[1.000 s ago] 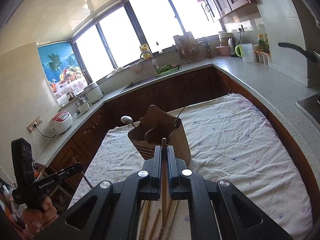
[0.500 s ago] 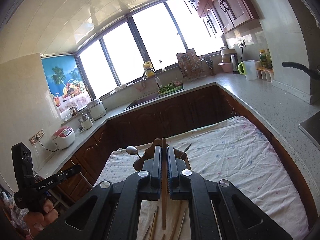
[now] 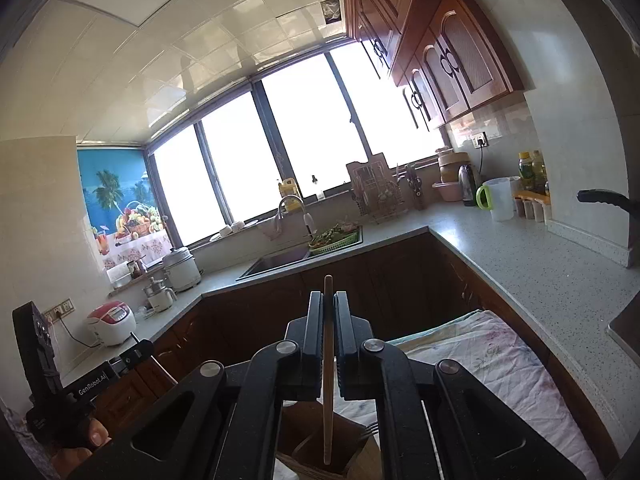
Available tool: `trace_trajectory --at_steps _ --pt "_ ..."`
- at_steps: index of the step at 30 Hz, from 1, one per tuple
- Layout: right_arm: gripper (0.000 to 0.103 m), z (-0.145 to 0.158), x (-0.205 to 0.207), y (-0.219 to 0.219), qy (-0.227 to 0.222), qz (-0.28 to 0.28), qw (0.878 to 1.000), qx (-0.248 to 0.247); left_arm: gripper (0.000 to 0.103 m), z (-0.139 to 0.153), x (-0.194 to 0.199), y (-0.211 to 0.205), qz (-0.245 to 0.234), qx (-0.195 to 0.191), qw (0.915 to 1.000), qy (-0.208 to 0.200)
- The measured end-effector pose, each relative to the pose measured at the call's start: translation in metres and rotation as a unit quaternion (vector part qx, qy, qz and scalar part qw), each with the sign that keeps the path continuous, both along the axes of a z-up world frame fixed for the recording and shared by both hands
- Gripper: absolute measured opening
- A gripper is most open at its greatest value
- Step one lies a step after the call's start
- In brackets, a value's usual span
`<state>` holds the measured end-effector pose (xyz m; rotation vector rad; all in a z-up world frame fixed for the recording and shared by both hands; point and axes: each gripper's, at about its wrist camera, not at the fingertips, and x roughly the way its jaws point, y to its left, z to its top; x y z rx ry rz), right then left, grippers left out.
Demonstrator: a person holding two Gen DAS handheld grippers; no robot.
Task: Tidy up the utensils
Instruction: 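Carry the metal chopstick into the holder and open the left tool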
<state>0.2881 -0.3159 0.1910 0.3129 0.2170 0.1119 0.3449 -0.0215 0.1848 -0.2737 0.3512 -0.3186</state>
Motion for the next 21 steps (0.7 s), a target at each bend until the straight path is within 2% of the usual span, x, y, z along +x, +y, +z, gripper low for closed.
trace_trajectory --at_steps 7,13,17,21 --pt "0.005 -0.043 0.023 0.014 0.024 0.001 1.000 -0.020 0.004 -0.038 0.023 -0.012 0.016 0.006 0.9998 0.010" --pt "0.005 -0.078 0.032 0.014 0.057 0.001 0.998 -0.017 0.004 -0.073 0.032 -0.020 0.011 0.021 0.9988 0.043" --pt "0.005 -0.093 0.038 0.009 0.076 -0.001 0.997 -0.008 0.004 -0.093 0.035 -0.026 0.012 0.030 0.9976 0.062" --pt "0.006 -0.098 0.039 0.003 0.083 -0.003 0.997 0.000 0.005 -0.096 0.033 -0.026 0.017 0.034 0.9977 0.055"
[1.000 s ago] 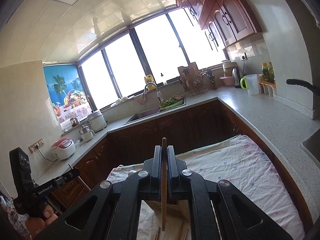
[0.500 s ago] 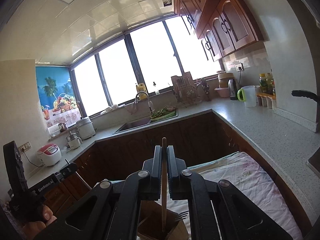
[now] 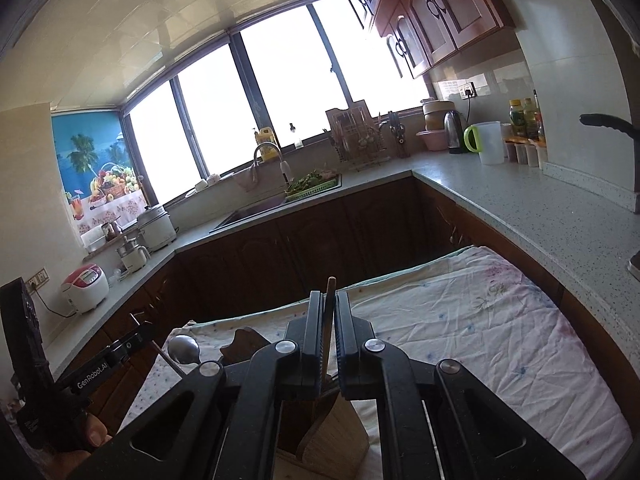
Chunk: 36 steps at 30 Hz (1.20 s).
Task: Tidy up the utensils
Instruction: 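Carry the metal chopstick into the holder and open the left tool, then withdraw the left tool back over the remaining chopsticks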
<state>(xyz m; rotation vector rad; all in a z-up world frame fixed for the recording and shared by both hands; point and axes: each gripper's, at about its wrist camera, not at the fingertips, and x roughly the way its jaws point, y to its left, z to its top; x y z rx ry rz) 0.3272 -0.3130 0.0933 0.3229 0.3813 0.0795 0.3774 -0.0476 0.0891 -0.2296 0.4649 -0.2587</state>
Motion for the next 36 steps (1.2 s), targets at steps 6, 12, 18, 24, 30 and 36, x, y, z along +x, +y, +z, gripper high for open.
trace_trajectory --at_steps 6,12,18,24,30,36 --pt "0.006 0.003 0.002 -0.001 0.009 0.001 1.000 0.006 0.005 0.002 0.001 0.001 -0.003 0.003 1.0000 0.008" --pt "0.010 0.004 0.003 -0.001 0.014 0.005 1.000 0.011 0.005 0.004 0.003 0.001 -0.004 0.006 0.9998 0.018" --pt "0.043 0.010 -0.006 -0.002 0.001 0.003 1.000 0.015 0.036 0.009 -0.002 0.005 -0.009 -0.006 0.9998 0.019" --pt "0.072 0.020 -0.029 -0.003 -0.019 0.013 0.999 0.025 0.075 0.015 -0.024 0.014 -0.001 -0.006 1.0000 0.007" --pt "0.095 0.008 -0.063 -0.007 -0.013 0.018 0.999 0.041 0.086 0.000 -0.053 0.038 0.009 -0.030 0.9985 0.046" --pt "0.096 -0.018 -0.091 -0.001 0.029 0.034 0.998 0.040 0.086 -0.030 -0.089 0.050 0.007 -0.027 0.9948 0.098"
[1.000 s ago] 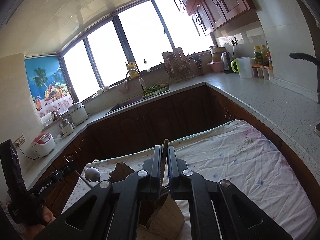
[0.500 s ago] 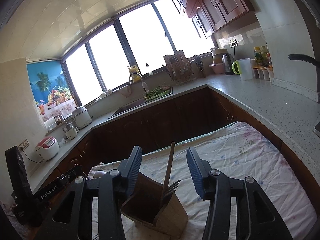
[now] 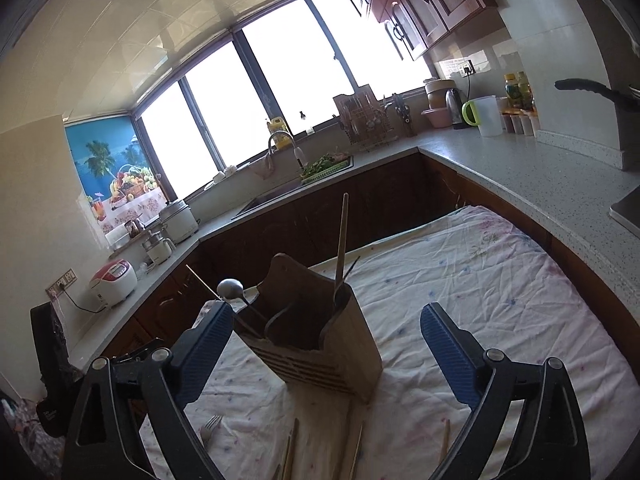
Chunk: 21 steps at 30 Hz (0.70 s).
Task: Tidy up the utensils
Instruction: 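Withdraw the left tool back over the remaining chopsticks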
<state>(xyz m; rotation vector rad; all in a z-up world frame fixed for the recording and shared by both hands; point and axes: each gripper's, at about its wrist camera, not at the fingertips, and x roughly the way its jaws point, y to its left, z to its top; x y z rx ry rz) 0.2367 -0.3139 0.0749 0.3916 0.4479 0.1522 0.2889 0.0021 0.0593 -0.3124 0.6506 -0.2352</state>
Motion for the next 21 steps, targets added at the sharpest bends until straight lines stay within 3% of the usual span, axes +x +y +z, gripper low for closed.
trace_trajectory --at_steps 11,21 --pt "0.096 -0.044 -0.040 -0.001 0.061 -0.005 0.998 0.007 0.086 -0.043 -0.056 0.011 -0.005 0.010 0.9979 0.064" --pt "0.096 -0.059 -0.057 0.008 0.083 0.003 0.997 -0.001 0.085 -0.070 -0.079 0.010 -0.018 0.029 0.9941 0.102"
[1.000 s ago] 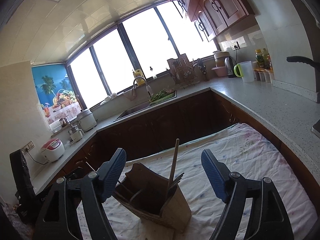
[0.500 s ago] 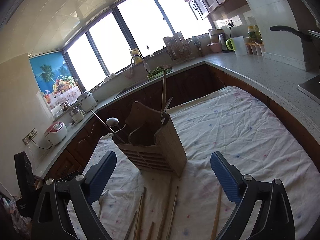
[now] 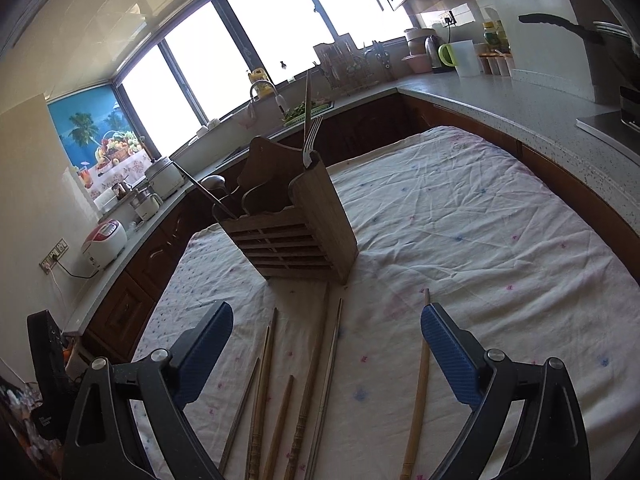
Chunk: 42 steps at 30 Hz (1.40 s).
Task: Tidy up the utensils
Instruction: 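Withdraw the left tool back over the remaining chopsticks, then grasp another metal chopstick with the left tool while the right tool grasps a chopstick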
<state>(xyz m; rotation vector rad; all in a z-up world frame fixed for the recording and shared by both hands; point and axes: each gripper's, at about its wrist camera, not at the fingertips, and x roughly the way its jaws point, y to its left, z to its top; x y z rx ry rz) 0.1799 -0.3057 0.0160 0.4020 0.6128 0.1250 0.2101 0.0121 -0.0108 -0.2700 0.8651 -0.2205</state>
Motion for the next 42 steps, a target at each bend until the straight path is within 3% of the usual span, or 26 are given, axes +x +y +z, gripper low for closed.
trace_trajectory --at_steps 11,18,24,29,33,38,42 --pt "0.094 -0.016 0.008 0.010 0.026 0.017 0.999 -0.009 0.086 -0.010 -0.001 -0.023 -0.040 0.031 0.9985 0.022" --pt "0.065 -0.033 0.025 0.011 0.062 0.022 0.998 -0.015 0.085 -0.019 0.005 -0.041 -0.068 0.053 0.9957 0.034" --pt "0.047 -0.048 0.042 0.019 0.092 0.039 0.995 -0.023 0.061 -0.036 0.014 -0.052 -0.088 0.056 0.9926 0.063" --pt "0.039 -0.061 0.057 0.027 0.113 0.053 0.992 -0.034 0.058 -0.043 0.021 -0.059 -0.097 0.061 0.9908 0.072" --pt "0.035 -0.071 0.070 0.033 0.130 0.062 0.989 -0.046 0.047 -0.047 0.026 -0.067 -0.109 0.067 0.9887 0.077" --pt "0.027 -0.079 0.088 0.037 0.145 0.064 0.985 -0.064 0.043 -0.048 0.032 -0.077 -0.119 0.084 0.9870 0.068" --pt "0.024 -0.080 0.102 0.044 0.145 0.066 0.983 -0.091 0.034 -0.050 0.037 -0.087 -0.124 0.115 0.9841 0.056"
